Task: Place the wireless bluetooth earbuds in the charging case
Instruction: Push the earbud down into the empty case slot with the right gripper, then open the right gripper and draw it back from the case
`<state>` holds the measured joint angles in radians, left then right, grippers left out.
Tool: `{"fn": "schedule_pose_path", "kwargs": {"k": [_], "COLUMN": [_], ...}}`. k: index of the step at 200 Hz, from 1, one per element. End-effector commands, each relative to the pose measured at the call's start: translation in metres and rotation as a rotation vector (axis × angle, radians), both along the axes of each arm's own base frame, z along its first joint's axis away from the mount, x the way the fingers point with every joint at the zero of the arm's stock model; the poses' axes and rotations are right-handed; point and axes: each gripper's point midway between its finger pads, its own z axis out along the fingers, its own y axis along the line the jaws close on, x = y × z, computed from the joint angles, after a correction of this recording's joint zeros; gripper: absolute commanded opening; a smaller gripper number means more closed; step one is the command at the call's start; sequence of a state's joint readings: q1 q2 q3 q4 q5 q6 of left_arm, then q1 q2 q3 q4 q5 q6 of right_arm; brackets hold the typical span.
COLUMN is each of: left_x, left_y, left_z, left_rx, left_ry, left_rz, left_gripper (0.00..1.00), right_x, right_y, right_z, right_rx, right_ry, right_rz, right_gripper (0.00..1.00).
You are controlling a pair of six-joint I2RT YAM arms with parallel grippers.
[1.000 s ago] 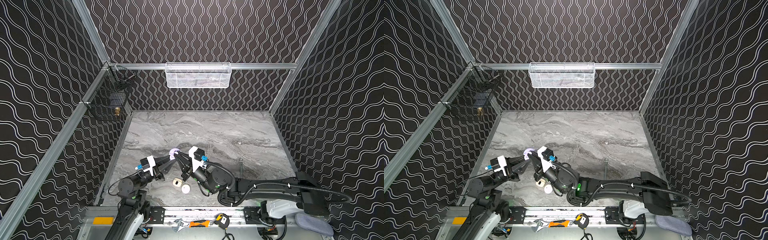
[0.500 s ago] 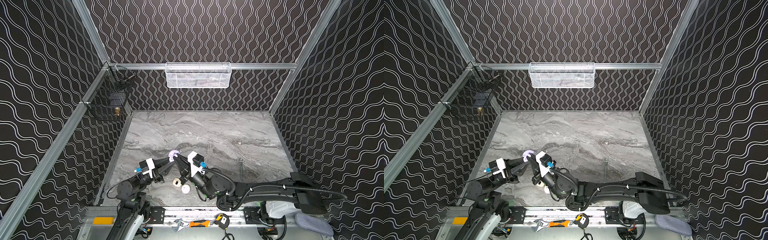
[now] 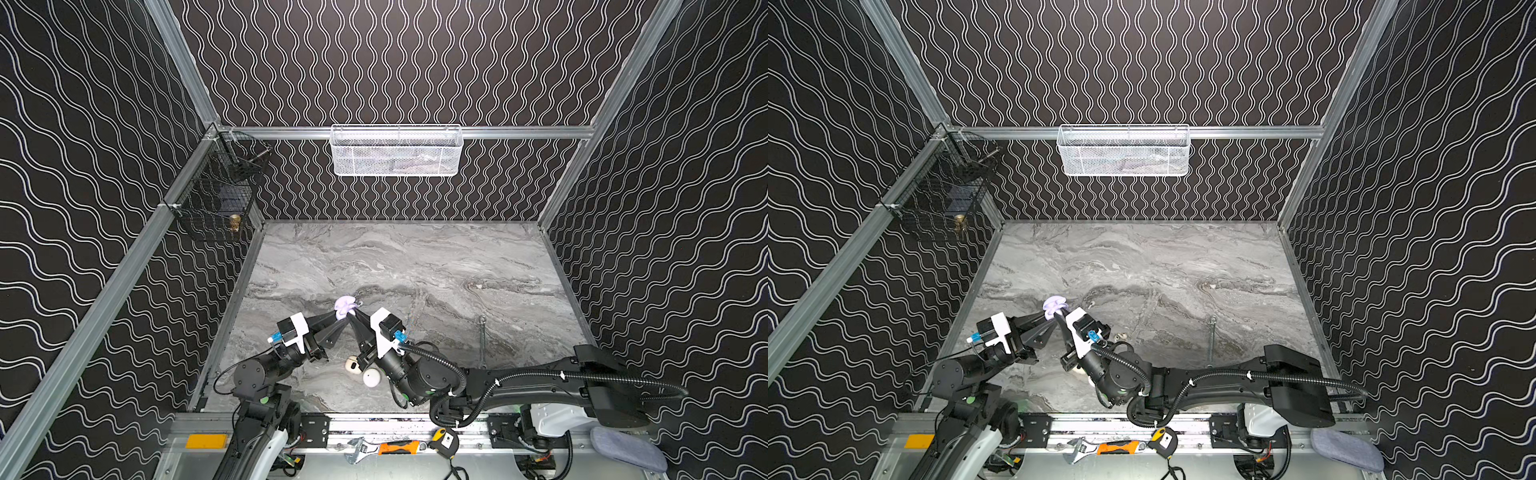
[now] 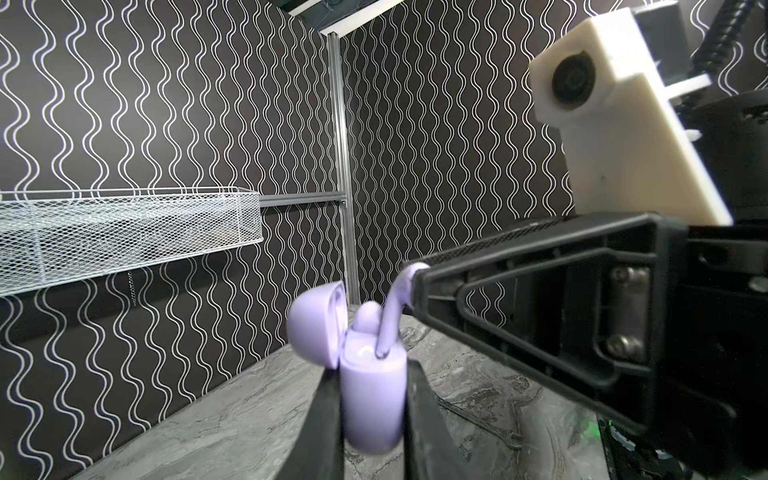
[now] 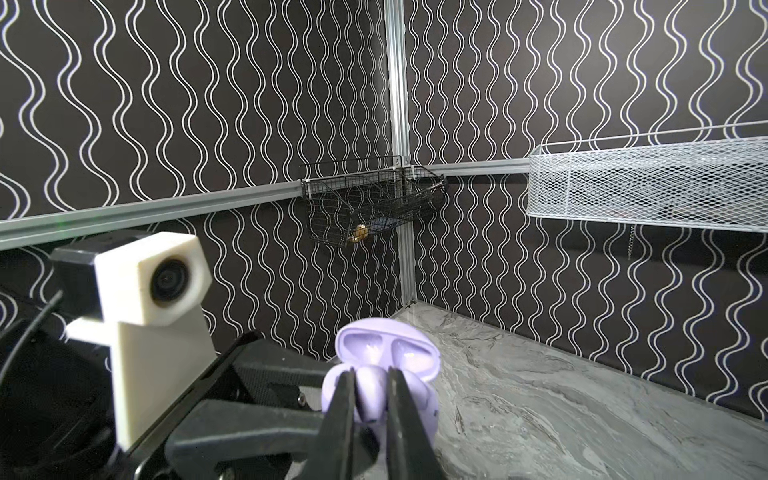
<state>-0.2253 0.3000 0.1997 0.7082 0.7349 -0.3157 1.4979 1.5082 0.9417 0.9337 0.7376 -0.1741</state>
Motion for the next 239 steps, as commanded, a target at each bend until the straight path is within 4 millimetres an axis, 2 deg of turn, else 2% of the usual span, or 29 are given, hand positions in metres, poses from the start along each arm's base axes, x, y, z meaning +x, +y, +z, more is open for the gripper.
{"fn": "schedule_pose_path", "kwargs": {"k": [1, 24, 37, 42, 71, 182, 239], "left_x": [-0.007, -0.008, -0.007, -0.006, -0.003, -0.001, 0.001], "left_y": [0.005, 0.003, 0.002, 0.002, 0.002, 0.002, 0.003], "left_z": [0.019, 0.019, 0.017, 0.018, 0.014, 0.01, 0.01], "left_rx": [-0.027, -0.018, -0.013, -0.012, 0.002, 0.017, 0.011], "left_ry": [-0.091, -0.096, -0.092, -0.094, -0.089, -0.089, -0.088], "left_rz": [0.024, 0.014, 0.012, 0.013, 0.022, 0.041, 0.046], "left_gripper": [0.0, 0.0, 0.0, 0.0, 0.0, 0.0, 0.0], "right_x": [0.006, 0.009, 0.01, 0.01, 0.01, 0.015, 0.017], "right_y": [0.002, 0.003, 0.004, 0.005, 0.009, 0.017, 0.013], "right_z": [-0.015, -0.013, -0.018, -0.007, -0.005, -0.017, -0.023], "right_rx": [-0.099, -0.103, -0.124, -0.101, -0.115, -0.18, -0.191], "right_ry": [0.003, 0.011, 0.021, 0.026, 0.062, 0.136, 0.171], "right_rz": [-0.051, -0.075, -0.077, -0.076, -0.068, -0.092, -0.11], "right_gripper": [0.13, 0.13, 0.12, 0.12, 0.12, 0.13, 0.15]}}
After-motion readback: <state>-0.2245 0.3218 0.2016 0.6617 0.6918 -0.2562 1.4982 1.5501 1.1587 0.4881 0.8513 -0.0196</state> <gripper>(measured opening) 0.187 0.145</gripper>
